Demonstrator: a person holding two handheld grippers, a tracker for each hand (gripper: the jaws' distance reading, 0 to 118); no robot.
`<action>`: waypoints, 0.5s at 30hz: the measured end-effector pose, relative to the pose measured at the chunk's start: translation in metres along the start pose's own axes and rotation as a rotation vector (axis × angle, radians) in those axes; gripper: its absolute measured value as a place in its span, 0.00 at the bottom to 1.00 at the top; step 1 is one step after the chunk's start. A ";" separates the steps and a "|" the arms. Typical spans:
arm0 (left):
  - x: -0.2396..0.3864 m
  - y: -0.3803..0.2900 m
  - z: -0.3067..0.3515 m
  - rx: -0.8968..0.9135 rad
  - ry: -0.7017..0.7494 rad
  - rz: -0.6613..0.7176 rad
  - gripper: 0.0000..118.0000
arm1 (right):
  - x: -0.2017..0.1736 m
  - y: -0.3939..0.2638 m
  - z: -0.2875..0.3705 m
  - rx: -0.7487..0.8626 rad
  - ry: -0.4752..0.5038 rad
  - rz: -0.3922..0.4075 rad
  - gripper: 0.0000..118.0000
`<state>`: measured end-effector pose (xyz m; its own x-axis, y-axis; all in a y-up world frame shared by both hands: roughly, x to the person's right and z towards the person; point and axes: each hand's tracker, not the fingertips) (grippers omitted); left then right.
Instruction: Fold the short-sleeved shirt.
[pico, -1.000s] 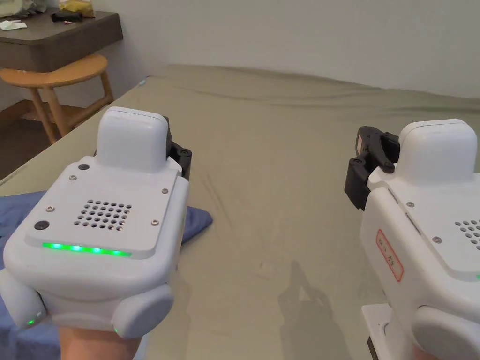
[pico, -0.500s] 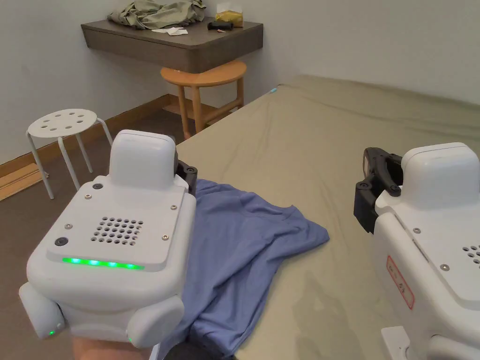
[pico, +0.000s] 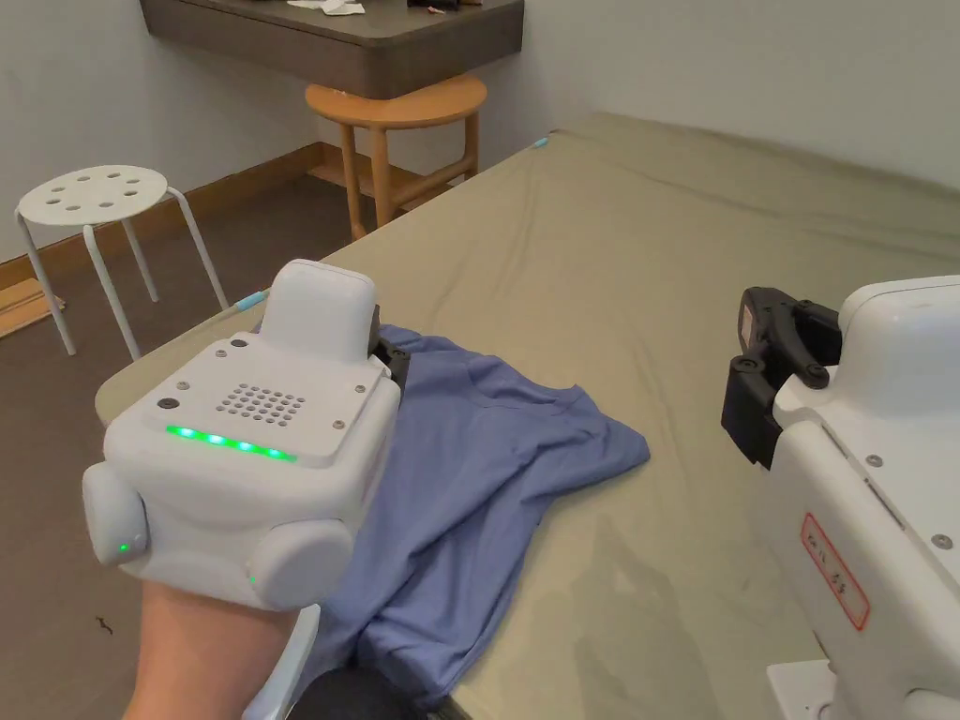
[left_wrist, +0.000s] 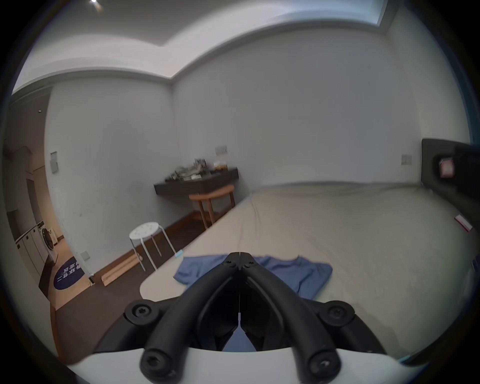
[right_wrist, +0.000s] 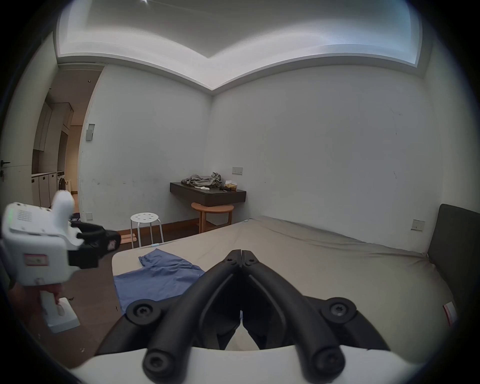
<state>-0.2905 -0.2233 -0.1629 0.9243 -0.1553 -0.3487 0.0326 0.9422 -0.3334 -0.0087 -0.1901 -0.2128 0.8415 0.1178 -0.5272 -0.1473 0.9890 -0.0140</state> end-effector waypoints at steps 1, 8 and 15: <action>0.001 -0.006 -0.012 -0.033 -0.008 -0.003 0.00 | 0.002 -0.002 -0.001 -0.010 -0.006 0.004 0.00; -0.007 -0.072 -0.126 -0.320 -0.088 0.081 0.00 | 0.010 -0.018 -0.021 -0.081 -0.037 0.044 0.00; -0.003 -0.142 -0.220 -0.590 -0.129 0.039 0.00 | 0.020 -0.038 -0.049 -0.176 -0.038 0.045 0.00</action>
<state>-0.3814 -0.4221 -0.3069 0.9604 -0.0521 -0.2739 -0.1847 0.6170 -0.7650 -0.0116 -0.2300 -0.2642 0.8506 0.1681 -0.4983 -0.2711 0.9521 -0.1416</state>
